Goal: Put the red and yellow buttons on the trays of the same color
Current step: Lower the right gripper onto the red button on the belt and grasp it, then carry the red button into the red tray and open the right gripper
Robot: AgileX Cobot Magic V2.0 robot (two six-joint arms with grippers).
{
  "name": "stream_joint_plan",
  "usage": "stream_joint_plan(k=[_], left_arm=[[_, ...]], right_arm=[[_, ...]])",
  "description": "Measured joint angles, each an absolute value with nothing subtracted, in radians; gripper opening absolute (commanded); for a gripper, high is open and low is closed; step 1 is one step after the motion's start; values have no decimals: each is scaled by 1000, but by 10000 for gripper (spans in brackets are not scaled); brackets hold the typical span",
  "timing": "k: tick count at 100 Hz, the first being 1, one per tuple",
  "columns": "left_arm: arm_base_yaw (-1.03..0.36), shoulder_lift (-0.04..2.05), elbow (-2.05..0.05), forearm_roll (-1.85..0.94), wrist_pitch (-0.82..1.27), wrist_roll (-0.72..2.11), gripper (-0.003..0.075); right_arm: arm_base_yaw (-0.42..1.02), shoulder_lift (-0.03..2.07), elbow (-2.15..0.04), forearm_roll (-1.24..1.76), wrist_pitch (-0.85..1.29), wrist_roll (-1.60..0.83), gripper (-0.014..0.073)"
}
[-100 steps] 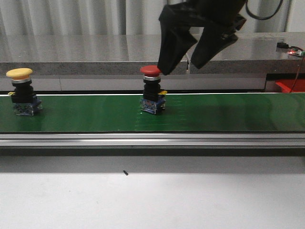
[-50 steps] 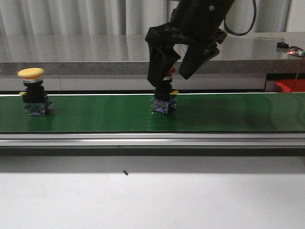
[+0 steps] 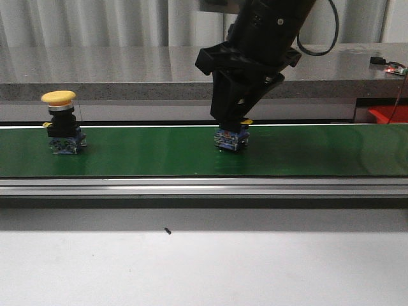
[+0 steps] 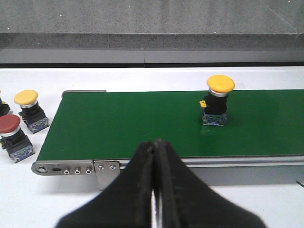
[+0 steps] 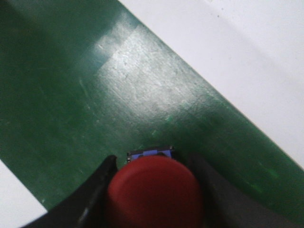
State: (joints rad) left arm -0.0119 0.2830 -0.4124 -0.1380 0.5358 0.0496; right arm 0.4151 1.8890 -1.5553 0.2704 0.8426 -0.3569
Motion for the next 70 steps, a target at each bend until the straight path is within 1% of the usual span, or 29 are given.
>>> stream_joint_plan(k=[9,21,43,56,70], left_arm=[[-12,283,-412,-138,536,50,-20],[-12,283,-412,-138,536,50,-20],[-12,283,-412,-138,536,50,-20],[-12,283,-412,-138,536,50,-20],[-12,283,-412,-138,536,50,-20]], right_arm=[[387,1875,-1595,260,913,-346,215],[304,1826,-1649,233,987,-318,215],[33,1727,-1672,208,1024,-247,215],[-140,1718,-1672,200,1028,-211,215],[-281,1722,-1672,193,1028,-200,215]])
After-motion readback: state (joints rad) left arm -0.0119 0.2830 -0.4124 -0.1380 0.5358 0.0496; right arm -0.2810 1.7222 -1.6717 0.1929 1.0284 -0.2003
